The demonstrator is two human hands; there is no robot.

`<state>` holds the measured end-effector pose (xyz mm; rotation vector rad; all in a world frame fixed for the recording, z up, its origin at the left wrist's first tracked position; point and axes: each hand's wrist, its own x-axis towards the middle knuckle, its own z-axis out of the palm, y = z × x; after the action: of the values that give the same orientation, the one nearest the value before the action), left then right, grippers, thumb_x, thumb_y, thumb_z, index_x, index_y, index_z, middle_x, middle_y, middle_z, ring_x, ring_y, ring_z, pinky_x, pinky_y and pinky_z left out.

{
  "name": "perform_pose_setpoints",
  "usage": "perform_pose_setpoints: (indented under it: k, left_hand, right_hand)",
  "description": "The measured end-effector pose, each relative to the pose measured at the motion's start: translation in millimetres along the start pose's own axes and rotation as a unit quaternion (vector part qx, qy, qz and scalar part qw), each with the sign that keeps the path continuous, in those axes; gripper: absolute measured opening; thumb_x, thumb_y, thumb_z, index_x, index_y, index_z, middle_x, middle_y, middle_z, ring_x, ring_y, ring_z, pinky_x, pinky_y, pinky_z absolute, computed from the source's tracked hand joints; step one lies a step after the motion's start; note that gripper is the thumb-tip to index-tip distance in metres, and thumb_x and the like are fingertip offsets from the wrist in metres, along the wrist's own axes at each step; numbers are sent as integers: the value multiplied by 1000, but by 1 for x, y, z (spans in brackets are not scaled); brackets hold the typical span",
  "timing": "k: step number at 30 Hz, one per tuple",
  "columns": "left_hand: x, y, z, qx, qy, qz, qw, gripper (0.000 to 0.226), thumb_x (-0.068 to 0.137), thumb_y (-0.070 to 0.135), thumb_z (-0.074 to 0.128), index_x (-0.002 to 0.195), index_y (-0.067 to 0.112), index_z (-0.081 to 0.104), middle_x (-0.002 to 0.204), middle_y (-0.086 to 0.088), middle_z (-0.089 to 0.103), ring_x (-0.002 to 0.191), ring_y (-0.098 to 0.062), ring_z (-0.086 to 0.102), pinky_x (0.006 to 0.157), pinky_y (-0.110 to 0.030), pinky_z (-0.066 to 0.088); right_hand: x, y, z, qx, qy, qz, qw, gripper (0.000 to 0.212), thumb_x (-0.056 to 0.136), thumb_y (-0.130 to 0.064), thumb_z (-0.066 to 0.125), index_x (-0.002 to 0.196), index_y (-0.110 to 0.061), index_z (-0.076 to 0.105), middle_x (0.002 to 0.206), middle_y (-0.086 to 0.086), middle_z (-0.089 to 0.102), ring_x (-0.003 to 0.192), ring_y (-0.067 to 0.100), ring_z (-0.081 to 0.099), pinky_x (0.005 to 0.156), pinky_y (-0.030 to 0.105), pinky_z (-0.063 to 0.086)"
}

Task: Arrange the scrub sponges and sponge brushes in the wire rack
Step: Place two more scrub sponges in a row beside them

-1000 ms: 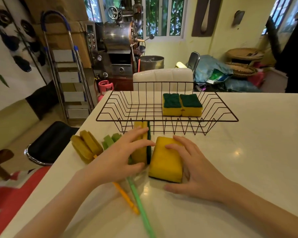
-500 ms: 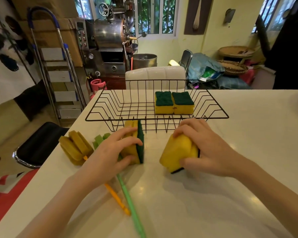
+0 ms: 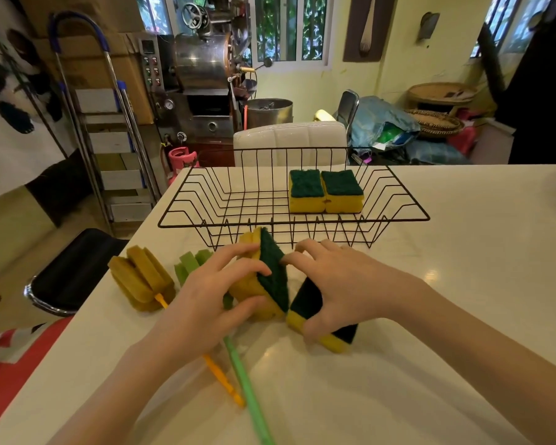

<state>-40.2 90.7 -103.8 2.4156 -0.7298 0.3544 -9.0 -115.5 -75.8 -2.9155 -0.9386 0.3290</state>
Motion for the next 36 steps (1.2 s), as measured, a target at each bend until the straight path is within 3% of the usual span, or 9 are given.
perform_pose_setpoints:
  k: [3,7,12,18,22,25,31,33,36]
  left_hand:
    - [-1,3,3,-6,-1,3,1000,31,75,28,64,104,34,55,131,12,41,122,-4,38,96,-18,33]
    - [2,10,7,-40,12,4,999,29,74,42,58,101,31,57,124,18,42,117,7,37,94,-18,39]
    - [1,24,24,-134,43,-60,988,28,70,51,54,94,38,49,108,25,39,106,7,42,83,-4,41]
    - [1,24,30,-49,-78,-80,993,25,76,39,62,89,36,40,106,17,37,96,-4,46,82,-25,46]
    - [13,31,15,41,-160,-85,983,34,71,55,57,92,38,38,109,18,35,93,-2,44,80,-25,44]
    - [33,34,2,108,-226,-57,966,42,65,64,55,97,41,40,117,18,35,102,-2,38,87,-24,41]
    - [73,33,-2,58,-326,-25,943,58,58,56,72,104,43,40,144,16,19,124,-4,22,93,-23,28]
    - [81,33,5,68,-351,-12,934,60,56,53,75,102,40,40,137,12,30,118,-10,33,87,-22,37]
    - [85,31,14,57,-352,-2,934,61,53,49,79,96,38,39,102,15,44,88,-5,44,64,-19,39]
  right_hand:
    - [-4,7,9,75,32,-4,997,97,59,-54,73,136,-33,17,143,-3,21,124,18,25,98,33,38]
    - [-14,22,10,120,57,-21,991,107,58,-48,77,138,-37,8,146,-12,14,129,13,20,102,31,36]
    - [-26,35,10,142,60,-27,988,112,58,-47,78,137,-43,-1,148,-18,6,133,12,18,103,30,37]
    - [-35,46,13,145,60,-22,987,107,59,-49,77,137,-41,3,145,-17,13,130,9,17,106,32,33]
    - [-38,52,13,153,67,-9,986,102,57,-54,76,133,-44,10,138,-20,19,120,3,21,97,22,36]
    - [-41,55,11,147,81,7,986,92,53,-59,76,124,-43,21,124,-17,31,109,1,29,84,12,38]
    - [-44,54,11,117,62,29,991,76,51,-65,72,109,-43,28,103,-16,37,96,6,40,65,12,37]
    - [-44,52,8,127,54,34,990,71,54,-62,72,107,-42,30,102,-14,39,94,8,42,64,13,40]
    - [-44,51,5,141,41,38,988,68,57,-55,74,108,-38,32,101,-13,41,92,9,46,64,17,46]
